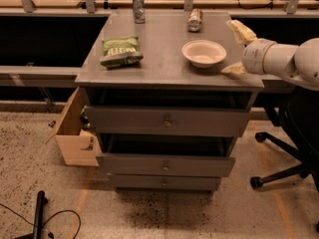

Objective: Move paper bowl near redbull can

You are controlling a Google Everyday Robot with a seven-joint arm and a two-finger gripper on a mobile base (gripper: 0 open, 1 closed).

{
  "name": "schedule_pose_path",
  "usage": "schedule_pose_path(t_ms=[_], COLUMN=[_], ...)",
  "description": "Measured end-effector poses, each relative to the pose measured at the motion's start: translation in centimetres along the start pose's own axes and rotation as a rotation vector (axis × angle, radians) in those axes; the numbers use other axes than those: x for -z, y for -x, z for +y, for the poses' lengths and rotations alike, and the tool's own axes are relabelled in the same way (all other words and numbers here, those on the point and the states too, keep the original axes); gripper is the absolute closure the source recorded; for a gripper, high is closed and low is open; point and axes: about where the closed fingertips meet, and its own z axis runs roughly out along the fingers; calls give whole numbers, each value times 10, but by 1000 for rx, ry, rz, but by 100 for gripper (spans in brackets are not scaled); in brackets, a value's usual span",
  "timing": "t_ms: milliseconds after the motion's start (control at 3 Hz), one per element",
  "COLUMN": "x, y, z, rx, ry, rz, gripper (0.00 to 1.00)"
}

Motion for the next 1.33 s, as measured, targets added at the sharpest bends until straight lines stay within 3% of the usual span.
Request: schedule_pose_path(t_ms=[667, 1000, 1333], x=[-1, -3, -15], y=[1, 5, 13], z=[0, -6, -15], rx=[0, 39, 96], ry=[0, -18, -48], rz=[-3, -18, -67], gripper=[0, 16, 40])
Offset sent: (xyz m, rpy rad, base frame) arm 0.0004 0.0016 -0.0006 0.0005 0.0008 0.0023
